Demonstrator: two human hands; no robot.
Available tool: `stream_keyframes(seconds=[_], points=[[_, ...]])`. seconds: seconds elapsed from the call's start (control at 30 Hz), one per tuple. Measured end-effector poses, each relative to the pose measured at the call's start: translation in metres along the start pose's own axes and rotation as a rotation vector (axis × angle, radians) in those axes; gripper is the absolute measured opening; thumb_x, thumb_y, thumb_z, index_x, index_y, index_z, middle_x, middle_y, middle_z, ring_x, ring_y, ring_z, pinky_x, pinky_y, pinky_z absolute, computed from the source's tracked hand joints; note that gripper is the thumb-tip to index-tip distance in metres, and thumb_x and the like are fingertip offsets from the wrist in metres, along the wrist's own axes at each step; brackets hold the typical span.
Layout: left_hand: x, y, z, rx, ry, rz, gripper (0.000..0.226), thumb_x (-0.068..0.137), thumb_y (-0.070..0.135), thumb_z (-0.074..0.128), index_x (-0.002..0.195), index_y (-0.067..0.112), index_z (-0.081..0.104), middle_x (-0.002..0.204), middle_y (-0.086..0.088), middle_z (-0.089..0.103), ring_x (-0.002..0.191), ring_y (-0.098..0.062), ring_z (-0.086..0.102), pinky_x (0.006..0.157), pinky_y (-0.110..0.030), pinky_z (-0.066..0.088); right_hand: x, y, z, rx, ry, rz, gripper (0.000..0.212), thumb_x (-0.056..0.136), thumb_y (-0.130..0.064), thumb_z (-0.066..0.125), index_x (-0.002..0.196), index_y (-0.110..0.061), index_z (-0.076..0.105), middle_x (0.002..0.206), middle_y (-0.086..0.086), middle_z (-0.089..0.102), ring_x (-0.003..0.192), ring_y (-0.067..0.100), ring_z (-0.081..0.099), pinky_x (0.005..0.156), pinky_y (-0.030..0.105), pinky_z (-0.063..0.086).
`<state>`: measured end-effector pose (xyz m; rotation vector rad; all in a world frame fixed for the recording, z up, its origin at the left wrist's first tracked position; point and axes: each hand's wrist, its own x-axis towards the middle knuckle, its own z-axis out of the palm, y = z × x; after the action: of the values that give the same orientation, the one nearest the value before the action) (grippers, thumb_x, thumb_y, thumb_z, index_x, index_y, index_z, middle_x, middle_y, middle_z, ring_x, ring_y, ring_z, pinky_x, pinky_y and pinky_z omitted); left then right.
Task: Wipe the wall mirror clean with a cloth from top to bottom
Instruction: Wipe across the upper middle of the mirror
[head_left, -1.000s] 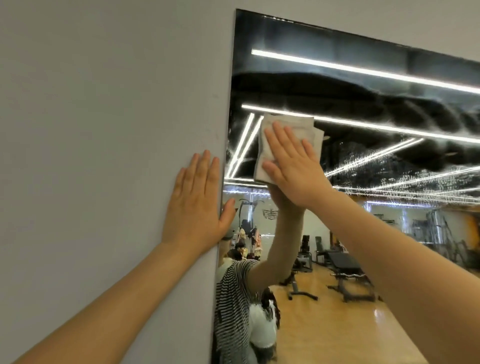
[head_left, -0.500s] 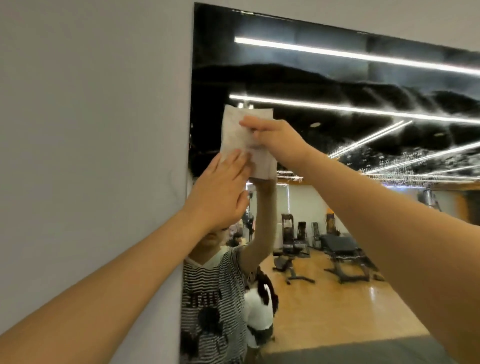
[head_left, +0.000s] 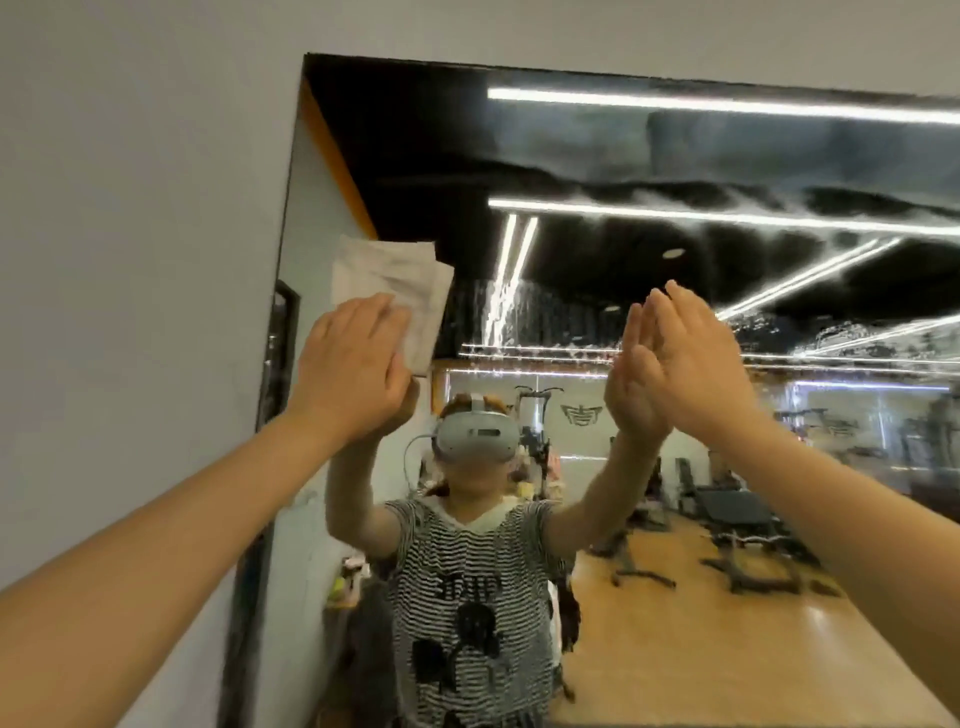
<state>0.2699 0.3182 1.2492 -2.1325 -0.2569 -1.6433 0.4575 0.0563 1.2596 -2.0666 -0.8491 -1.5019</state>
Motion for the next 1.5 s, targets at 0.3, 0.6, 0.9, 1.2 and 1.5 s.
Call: stream_keyframes(seconds=[0.3,0.6,0.9,1.2,1.5], points=[[0.004,0.008,0.009,0.061,-0.143,-0.155,0.067,0.095,0.041,0.020,0.153,0.005,0.020,0.159,-0.017,0.019,0.147,-0.032,0.018,0.119,-0.046,0.017,0.008,0.048,0.014,0.047,0.037,-0.103,0.061,0.103,-0.042,0.032,0.154,-0.012,0.019,0.162,0.009,0.011,0.149,0.026,0.006,0.120,0.046,0.004],[0.036,0.007,0.024,0.074,-0.061,-0.282,0.066,0.098,0.041,0.016,0.154,0.006,0.005,0.163,-0.010,0.001,0.150,-0.021,-0.002,0.117,-0.033,-0.007,0.008,0.071,0.033,0.056,0.120,-0.183,0.066,0.098,-0.048,0.023,0.152,-0.011,0.026,0.159,0.010,0.022,0.148,0.025,0.015,0.119,0.043,0.009],[0.050,0.053,0.051,0.045,0.139,-0.522,0.059,0.103,0.035,0.019,0.154,0.006,0.008,0.162,-0.013,0.008,0.150,-0.027,0.006,0.119,-0.042,0.000,0.009,0.072,0.042,0.026,0.176,-0.178,0.064,0.098,-0.045,0.027,0.154,-0.012,0.023,0.160,0.008,0.019,0.149,0.022,0.012,0.118,0.037,0.002],[0.067,0.123,0.060,0.066,0.056,-0.313,0.070,0.095,0.044,0.004,0.154,0.008,0.002,0.163,-0.011,-0.001,0.150,-0.022,-0.004,0.115,-0.033,-0.013,0.010,0.073,0.042,0.031,0.172,-0.185,0.066,0.097,-0.046,0.022,0.154,-0.012,0.021,0.161,0.007,0.016,0.149,0.021,0.011,0.116,0.030,-0.007],[0.054,0.074,0.055,0.035,0.094,-0.453,0.068,0.097,0.046,0.012,0.155,0.011,0.004,0.163,-0.010,0.002,0.150,-0.024,-0.001,0.119,-0.039,-0.004,0.011,0.074,0.042,0.032,0.205,-0.188,0.066,0.098,-0.047,0.021,0.153,-0.011,0.021,0.161,0.009,0.018,0.148,0.022,0.012,0.116,0.032,-0.005]])
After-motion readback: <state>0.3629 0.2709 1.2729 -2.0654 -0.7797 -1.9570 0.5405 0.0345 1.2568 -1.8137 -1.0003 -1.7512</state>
